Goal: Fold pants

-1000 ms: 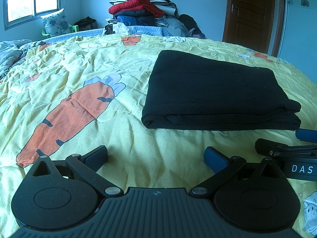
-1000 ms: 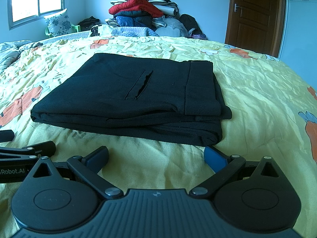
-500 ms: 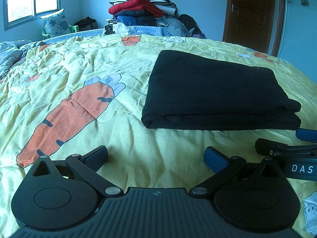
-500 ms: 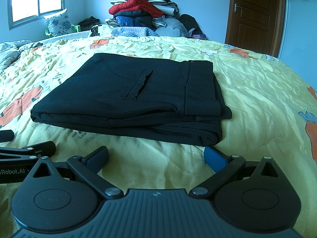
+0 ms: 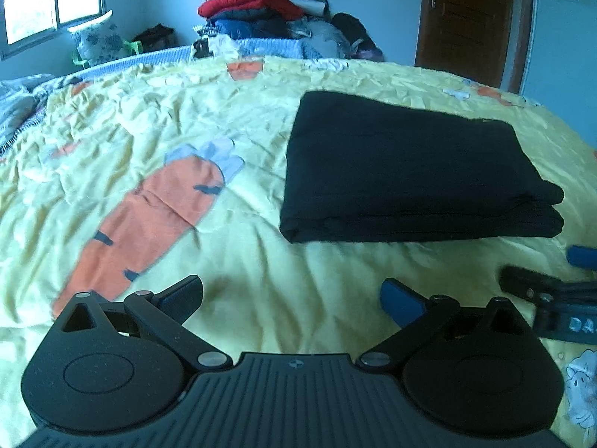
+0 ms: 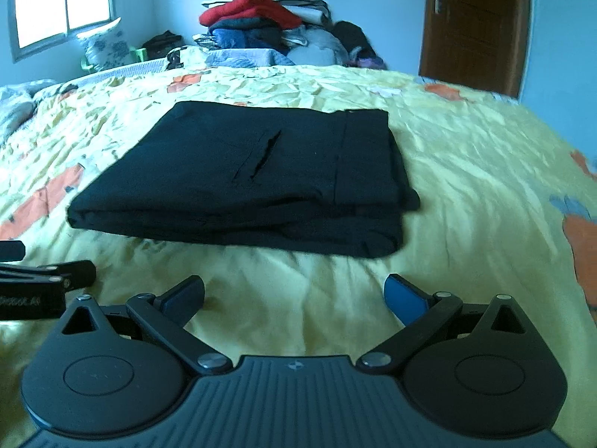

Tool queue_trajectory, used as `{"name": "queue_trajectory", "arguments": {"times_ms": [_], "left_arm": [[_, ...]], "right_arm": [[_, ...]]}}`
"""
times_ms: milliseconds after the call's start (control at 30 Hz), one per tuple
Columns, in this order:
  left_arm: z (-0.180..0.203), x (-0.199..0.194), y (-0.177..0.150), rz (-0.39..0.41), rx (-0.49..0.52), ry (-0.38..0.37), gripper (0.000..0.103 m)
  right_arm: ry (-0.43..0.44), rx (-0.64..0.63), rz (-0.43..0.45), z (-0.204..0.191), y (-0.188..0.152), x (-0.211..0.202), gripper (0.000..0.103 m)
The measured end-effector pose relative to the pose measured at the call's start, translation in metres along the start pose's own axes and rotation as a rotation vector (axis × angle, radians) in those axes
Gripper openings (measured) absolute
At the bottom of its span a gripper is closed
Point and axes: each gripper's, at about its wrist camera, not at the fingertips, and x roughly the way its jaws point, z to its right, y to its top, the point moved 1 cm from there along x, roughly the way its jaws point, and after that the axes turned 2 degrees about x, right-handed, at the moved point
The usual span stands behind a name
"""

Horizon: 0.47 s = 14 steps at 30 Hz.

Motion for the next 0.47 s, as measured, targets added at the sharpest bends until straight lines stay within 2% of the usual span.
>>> {"name": "queue_trajectory", "arguments": {"times_ms": [100,267,367,467], "left_arm": [[-0.004,-0.012,0.002,0.018,0.004,0.004,0.103],[-0.016,-0.030,0.004,0.066,-0.039,0.006,0.103],[-0.031,-0.042,0.002,0.100,-0.082,0.014,0.103],[-0.044,-0.045,0.002,0.094,-0.071,0.050,0.103]], "right_arm": [[0.049,0.001,-0.012,0.000,-0.004,-0.012,0.103],[0.100,-0.121,0.016,-0.013,-0.012,-0.032,0.103],[0.187,-0.187,0.031,-0.019,-0.016,-0.040,0.103],[0.273,-0.250,0.025,-0.026,-0.021,-0.043,0.103]]}}
